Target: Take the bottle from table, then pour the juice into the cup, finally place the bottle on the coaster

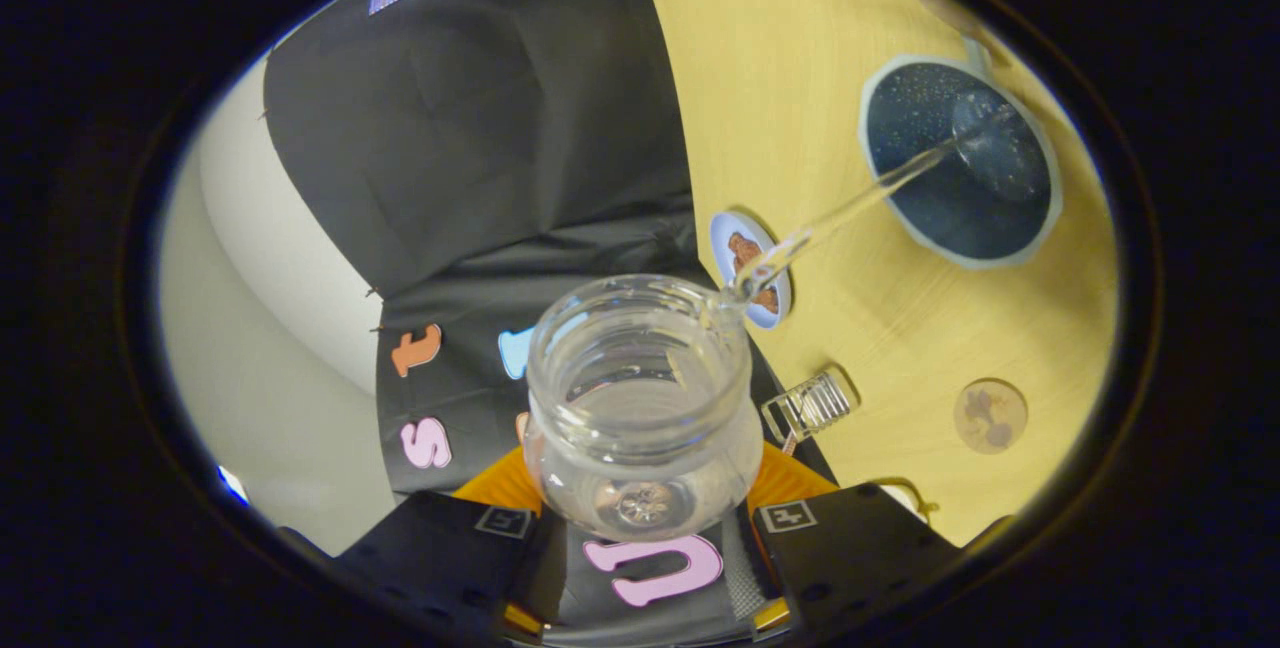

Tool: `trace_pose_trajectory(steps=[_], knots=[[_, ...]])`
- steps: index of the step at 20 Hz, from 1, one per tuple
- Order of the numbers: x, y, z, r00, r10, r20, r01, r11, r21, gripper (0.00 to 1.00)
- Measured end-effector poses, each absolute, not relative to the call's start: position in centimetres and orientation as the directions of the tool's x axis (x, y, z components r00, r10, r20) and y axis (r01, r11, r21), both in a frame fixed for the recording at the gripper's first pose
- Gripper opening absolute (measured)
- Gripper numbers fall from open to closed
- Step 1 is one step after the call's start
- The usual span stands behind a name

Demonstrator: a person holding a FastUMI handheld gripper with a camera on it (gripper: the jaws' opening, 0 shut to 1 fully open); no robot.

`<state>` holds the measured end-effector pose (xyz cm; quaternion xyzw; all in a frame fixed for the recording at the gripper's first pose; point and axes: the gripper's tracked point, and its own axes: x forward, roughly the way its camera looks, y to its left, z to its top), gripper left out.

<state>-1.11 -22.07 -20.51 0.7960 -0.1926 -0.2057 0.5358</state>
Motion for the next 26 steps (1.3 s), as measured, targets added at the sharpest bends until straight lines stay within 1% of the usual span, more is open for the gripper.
trace_pose_trajectory(steps=[16,26], knots=[[-0.3,-23.4,-20.1,0.81,-0.577,-0.106,-0.167,-0.4,0.901,0.67],[-0.3,-24.0,-19.3,0.798,-0.601,-0.054,-0.248,-0.408,0.878,0.67]])
